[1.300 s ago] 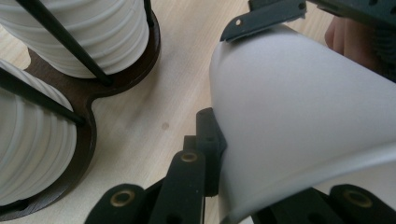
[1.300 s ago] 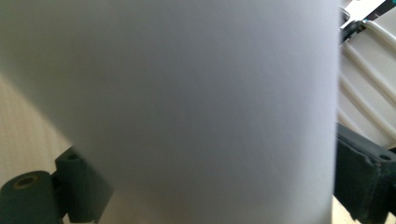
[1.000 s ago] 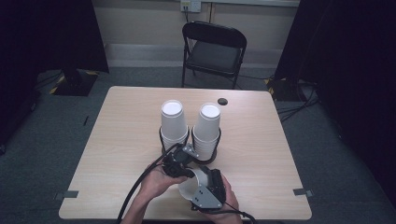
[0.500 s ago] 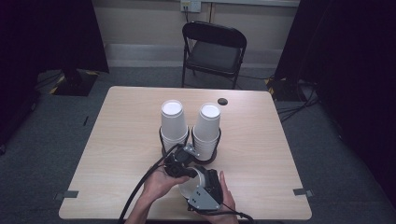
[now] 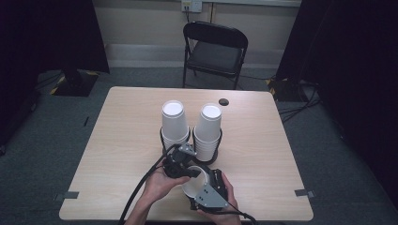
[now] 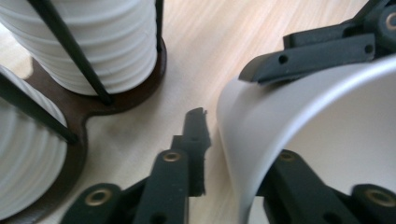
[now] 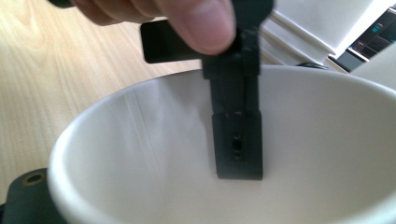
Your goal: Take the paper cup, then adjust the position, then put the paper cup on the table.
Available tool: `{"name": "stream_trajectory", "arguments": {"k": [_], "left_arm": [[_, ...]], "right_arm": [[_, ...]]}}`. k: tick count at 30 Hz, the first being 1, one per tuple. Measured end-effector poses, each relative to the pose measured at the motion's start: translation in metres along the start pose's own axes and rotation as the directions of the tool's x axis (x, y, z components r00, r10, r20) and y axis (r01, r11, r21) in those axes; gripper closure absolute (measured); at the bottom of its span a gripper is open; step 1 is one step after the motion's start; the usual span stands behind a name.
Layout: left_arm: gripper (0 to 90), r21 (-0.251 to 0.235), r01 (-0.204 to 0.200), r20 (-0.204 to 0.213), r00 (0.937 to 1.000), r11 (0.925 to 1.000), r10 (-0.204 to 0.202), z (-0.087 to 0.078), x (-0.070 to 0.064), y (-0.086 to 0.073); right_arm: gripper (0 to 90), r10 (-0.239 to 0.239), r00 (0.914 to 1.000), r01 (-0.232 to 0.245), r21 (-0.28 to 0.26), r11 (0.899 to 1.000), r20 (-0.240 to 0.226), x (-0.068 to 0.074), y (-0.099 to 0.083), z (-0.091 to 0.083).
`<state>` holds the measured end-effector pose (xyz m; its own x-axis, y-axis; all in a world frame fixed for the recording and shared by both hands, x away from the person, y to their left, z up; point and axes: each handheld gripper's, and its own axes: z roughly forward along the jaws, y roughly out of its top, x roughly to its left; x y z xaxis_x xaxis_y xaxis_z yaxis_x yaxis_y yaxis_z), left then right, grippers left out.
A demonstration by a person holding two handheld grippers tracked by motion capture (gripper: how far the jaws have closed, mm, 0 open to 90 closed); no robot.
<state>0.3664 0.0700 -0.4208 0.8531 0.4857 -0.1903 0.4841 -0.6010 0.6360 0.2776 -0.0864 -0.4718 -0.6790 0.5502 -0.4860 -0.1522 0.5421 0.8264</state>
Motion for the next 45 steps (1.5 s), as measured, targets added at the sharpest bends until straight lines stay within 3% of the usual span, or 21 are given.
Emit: {"name": "stream_trajectory", "arguments": {"k": [5, 6, 9, 10, 12, 14, 15, 18, 22, 24, 27, 31, 35, 37, 39, 40, 44, 45], "left_arm": [[71.8, -0.082, 0.015, 0.019, 0.9997, 0.9965, -0.014, -0.004, 0.002, -0.005], [71.9, -0.123, 0.016, 0.021, 0.9997, 0.9923, -0.014, -0.004, 0.002, -0.007], [69.9, -0.164, 0.005, 0.0, 1.0, 0.9865, -0.005, -0.007, 0.0, -0.01], [67.3, -0.19, 0.004, 0.0, 1.0, 0.9818, -0.004, -0.008, 0.001, -0.011], [66.4, -0.223, 0.005, 0.008, 1.0, 0.9748, -0.003, -0.01, 0.002, -0.014], [64.5, -0.25, 0.006, -0.011, 0.9999, 0.9681, -0.009, -0.012, 0.001, -0.016], [63.6, -0.271, -0.002, -0.027, 0.9996, 0.9625, -0.005, -0.013, 0.001, -0.018], [63.0, -0.339, -0.007, -0.02, 0.9998, 0.9406, 0.0, -0.015, 0.0, -0.024], [55.7, -0.376, -0.015, -0.05, 0.9987, 0.9266, -0.004, -0.018, 0.001, -0.029], [48.5, -0.391, -0.051, -0.071, 0.9972, 0.919, 0.025, -0.02, -0.001, -0.032], [42.9, -0.41, -0.055, -0.089, 0.9959, 0.9103, 0.02, -0.023, -0.001, -0.035], [34.5, -0.415, -0.074, -0.132, 0.991, 0.9068, 0.02, -0.023, -0.002, -0.04], [30.4, -0.442, -0.066, -0.138, 0.9904, 0.8947, 0.004, -0.021, -0.002, -0.048], [29.8, -0.447, -0.068, -0.144, 0.9895, 0.8921, 0.003, -0.021, -0.002, -0.051], [28.6, -0.465, -0.062, -0.14, 0.9902, 0.8833, -0.004, -0.019, -0.002, -0.056], [26.3, -0.463, -0.065, -0.143, 0.9897, 0.8839, -0.002, -0.019, -0.001, -0.058], [24.4, -0.488, -0.041, -0.155, 0.9871, 0.8717, -0.04, -0.02, 0.001, -0.067], [23.7, -0.501, -0.042, -0.159, 0.9864, 0.8645, -0.044, -0.02, 0.002, -0.071]], "right_arm": [[11.5, 0.038, 0.9993, -0.038, 0.018, 0.999, 0.003, -0.005, -0.002, -0.001], [11.5, 0.038, 0.9993, -0.038, 0.021, 0.999, 0.006, -0.006, -0.002, -0.001], [11.5, 0.08, 0.9968, -0.08, 0.015, 0.997, 0.0, -0.01, -0.005, -0.002], [11.6, 0.114, 0.9934, -0.114, 0.013, 0.993, 0.004, -0.013, -0.008, -0.003], [11.6, 0.122, 0.9925, -0.122, 0.014, 0.992, 0.006, -0.014, -0.009, -0.003], [11.6, 0.144, 0.9895, -0.144, 0.016, 0.989, 0.009, -0.017, -0.011, -0.004], [11.6, 0.156, 0.9877, -0.156, 0.016, 0.988, 0.007, -0.018, -0.012, -0.004], [11.7, 0.18, 0.9837, -0.18, 0.023, 0.983, 0.009, -0.021, -0.013, -0.004], [11.7, 0.221, 0.9751, -0.222, 0.027, 0.975, 0.009, -0.026, -0.015, -0.005], [11.8, 0.239, 0.971, -0.239, 0.029, 0.971, 0.01, -0.027, -0.016, -0.006], [11.7, 0.255, 0.9669, -0.255, 0.028, 0.966, 0.012, -0.03, -0.019, -0.007], [11.7, 0.305, 0.9521, -0.305, 0.022, 0.952, 0.023, -0.037, -0.024, -0.009], [11.7, 0.339, 0.9403, -0.34, 0.016, 0.94, 0.029, -0.044, -0.028, -0.013], [11.7, 0.352, 0.9351, -0.352, 0.014, 0.936, 0.043, -0.048, -0.03, -0.014], [11.7, 0.37, 0.9275, -0.371, 0.014, 0.928, 0.052, -0.053, -0.031, -0.016], [11.7, 0.383, 0.9222, -0.384, 0.006, 0.923, 0.055, -0.057, -0.033, -0.017], [11.7, 0.406, 0.9121, -0.407, 0.01, 0.913, 0.055, -0.064, -0.035, -0.02], [11.7, 0.443, 0.895, -0.445, 0.014, 0.896, 0.049, -0.069, -0.038, -0.021]]}}
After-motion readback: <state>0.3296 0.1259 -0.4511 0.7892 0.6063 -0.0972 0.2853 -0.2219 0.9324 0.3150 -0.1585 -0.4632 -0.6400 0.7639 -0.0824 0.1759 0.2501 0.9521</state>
